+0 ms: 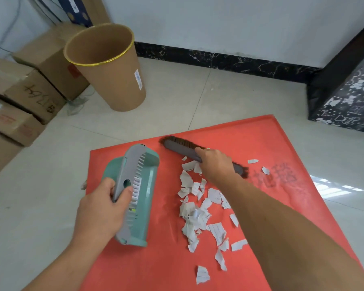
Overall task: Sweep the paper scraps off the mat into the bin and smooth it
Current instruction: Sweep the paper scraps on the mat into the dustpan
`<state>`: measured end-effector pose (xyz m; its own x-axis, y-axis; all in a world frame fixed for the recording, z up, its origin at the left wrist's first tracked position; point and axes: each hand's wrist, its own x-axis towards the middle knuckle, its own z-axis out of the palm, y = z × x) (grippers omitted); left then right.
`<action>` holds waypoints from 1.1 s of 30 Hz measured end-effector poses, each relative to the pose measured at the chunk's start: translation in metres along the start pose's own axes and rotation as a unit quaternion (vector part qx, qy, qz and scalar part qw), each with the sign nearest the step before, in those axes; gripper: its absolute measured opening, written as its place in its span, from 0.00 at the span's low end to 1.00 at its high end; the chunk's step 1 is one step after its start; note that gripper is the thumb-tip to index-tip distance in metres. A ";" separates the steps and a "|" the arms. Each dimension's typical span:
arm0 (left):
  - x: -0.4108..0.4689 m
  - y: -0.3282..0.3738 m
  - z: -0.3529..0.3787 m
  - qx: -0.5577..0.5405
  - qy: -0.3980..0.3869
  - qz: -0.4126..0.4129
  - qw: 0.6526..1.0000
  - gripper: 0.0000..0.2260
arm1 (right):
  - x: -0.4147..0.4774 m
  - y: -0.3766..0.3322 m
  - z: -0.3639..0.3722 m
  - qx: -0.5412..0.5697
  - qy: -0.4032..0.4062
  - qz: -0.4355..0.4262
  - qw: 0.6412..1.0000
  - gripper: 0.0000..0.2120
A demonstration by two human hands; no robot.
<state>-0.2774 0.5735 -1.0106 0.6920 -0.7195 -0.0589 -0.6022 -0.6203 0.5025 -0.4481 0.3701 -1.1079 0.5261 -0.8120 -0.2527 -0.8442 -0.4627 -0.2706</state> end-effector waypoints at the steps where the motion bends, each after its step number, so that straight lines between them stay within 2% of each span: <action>1: 0.001 -0.003 -0.001 -0.006 0.004 -0.007 1.000 0.17 | -0.006 0.000 0.002 0.002 -0.003 -0.007 1.000 0.15; 5: 0.005 -0.008 -0.003 -0.019 0.015 -0.023 0.999 0.17 | -0.040 0.009 0.006 0.005 -0.005 -0.059 0.998 0.17; 10: 0.001 0.001 0.001 0.011 -0.009 -0.008 1.000 0.17 | -0.075 0.017 0.005 -0.031 0.013 -0.126 0.992 0.19; 13: 0.000 0.009 0.004 0.035 -0.023 0.002 0.999 0.18 | -0.082 0.016 0.003 -0.043 0.063 -0.143 0.987 0.24; 17: 0.000 0.008 0.003 0.019 -0.023 -0.011 1.000 0.18 | -0.067 0.022 -0.016 -0.023 0.152 -0.088 0.984 0.22; 20: 0.000 0.004 0.001 0.008 -0.023 -0.019 1.000 0.16 | -0.055 0.032 -0.030 0.013 0.168 -0.007 0.986 0.18; 26: 0.003 0.004 0.005 0.021 -0.014 -0.010 1.000 0.17 | -0.043 0.048 -0.037 0.010 0.090 0.178 0.980 0.12; 28: 0.002 0.005 0.007 0.036 -0.012 -0.010 0.999 0.17 | -0.045 0.045 -0.030 0.016 0.074 0.175 0.982 0.12; 33: 0.002 0.008 0.009 0.059 -0.019 -0.008 0.998 0.17 | -0.060 0.018 -0.012 0.042 0.014 0.093 0.995 0.12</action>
<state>-0.2843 0.5644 -1.0146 0.6877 -0.7190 -0.1003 -0.6352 -0.6629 0.3964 -0.4963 0.4060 -1.0864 0.3581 -0.8908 -0.2798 -0.9141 -0.2734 -0.2995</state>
